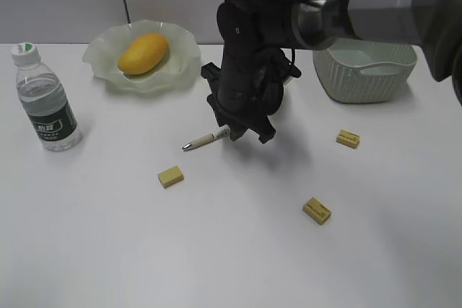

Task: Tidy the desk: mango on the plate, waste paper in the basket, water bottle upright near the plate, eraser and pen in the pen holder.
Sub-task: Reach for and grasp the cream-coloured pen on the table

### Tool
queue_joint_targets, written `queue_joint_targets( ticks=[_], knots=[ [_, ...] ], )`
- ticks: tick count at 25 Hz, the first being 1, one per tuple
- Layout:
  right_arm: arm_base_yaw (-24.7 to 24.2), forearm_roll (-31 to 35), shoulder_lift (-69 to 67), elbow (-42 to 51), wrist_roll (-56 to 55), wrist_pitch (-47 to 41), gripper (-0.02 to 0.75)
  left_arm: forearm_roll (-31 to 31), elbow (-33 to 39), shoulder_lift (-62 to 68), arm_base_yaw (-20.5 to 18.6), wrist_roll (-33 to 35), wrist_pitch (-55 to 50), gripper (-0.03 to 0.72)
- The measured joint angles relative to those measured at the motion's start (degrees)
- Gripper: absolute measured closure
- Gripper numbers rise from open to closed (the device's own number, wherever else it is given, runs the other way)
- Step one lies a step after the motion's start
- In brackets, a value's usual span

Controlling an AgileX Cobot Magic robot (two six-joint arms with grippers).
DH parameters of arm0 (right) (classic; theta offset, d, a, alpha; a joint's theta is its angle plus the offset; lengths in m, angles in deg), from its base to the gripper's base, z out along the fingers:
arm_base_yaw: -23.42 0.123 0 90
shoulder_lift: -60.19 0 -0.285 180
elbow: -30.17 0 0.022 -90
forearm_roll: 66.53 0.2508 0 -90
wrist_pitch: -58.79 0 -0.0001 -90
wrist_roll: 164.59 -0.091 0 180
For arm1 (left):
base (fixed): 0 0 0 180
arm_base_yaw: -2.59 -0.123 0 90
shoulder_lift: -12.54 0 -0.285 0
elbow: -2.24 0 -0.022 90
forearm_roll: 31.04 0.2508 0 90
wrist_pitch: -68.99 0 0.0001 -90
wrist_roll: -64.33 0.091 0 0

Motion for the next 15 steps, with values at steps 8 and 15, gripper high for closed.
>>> queue_joint_targets(
  ticks=[8, 15],
  knots=[
    [0.0, 1.49, -3.91, -4.27, -1.04, 0.45, 0.422, 0.0, 0.0, 0.0, 0.0, 0.0, 0.0, 0.316],
    [-0.28, 1.67, -5.06, -5.0, -1.32, -1.37, 0.395, 0.0, 0.0, 0.0, 0.0, 0.0, 0.0, 0.316]
  ],
)
